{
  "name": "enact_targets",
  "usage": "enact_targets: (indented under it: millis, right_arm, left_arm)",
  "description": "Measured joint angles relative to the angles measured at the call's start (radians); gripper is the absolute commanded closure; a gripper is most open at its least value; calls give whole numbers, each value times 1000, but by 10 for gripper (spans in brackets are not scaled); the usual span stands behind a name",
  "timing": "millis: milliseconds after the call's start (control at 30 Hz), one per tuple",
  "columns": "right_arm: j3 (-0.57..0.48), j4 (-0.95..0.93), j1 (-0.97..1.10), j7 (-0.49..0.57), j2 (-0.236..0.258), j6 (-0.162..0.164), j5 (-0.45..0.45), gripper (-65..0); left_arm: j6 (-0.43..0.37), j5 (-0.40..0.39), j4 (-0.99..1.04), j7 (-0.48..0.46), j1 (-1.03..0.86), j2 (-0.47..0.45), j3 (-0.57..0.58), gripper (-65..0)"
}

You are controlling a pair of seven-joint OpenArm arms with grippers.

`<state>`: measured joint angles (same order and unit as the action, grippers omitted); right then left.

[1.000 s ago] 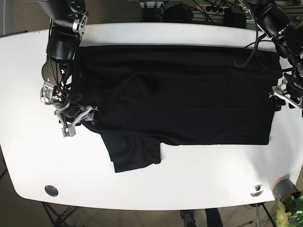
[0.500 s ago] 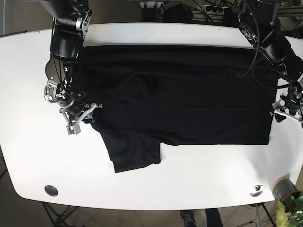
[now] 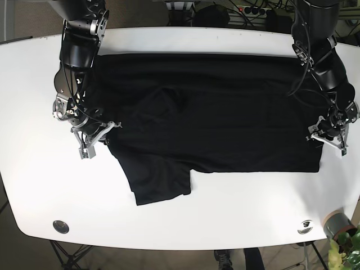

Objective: Fold the T-shirt properly
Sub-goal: 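Release the right gripper and regrasp the shirt's side edge lower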

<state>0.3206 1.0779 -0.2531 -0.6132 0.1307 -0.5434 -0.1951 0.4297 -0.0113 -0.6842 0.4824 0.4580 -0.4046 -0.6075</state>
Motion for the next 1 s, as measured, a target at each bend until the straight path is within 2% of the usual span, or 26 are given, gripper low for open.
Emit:
enact_targets:
  millis: [467,700,767,900,1000]
  right_arm:
    - [1,0,0,0,0,0,0,-21]
    - [1,0,0,1,-1,0,0,-21]
    - [1,0,0,0,0,0,-1,-21]
    - [1,0,0,0,-1,0,-1,-21]
    - [1,0,0,0,-1,0,-1,-21]
  left_arm:
    - [0,-4,102,-95,2,-52,2,-372]
    - [0,-11,103,-107,10,-45,131,-372]
    - [22,-11,102,-114,14,-32,146,-372]
    - [119,-16,101,-117,18,-16,147,-371]
    - [139,-19,101,-117,19,-11,150,-367]
